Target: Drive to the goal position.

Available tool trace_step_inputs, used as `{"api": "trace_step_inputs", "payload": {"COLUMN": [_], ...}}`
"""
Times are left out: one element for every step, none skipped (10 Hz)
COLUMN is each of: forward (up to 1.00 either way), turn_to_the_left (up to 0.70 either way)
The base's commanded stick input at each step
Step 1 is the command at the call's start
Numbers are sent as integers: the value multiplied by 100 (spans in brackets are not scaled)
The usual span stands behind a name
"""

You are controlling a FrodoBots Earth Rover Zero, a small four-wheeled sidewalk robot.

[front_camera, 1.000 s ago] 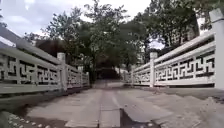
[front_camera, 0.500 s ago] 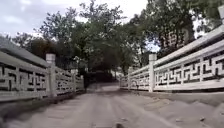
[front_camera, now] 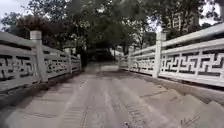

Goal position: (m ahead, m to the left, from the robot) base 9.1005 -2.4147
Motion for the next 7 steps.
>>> {"api": "trace_step_inputs", "payload": {"forward": [70, 70, 70, 70, 70, 70, 70], "turn_to_the_left": [0, 0, 0, 4, 14, 0, 0]}}
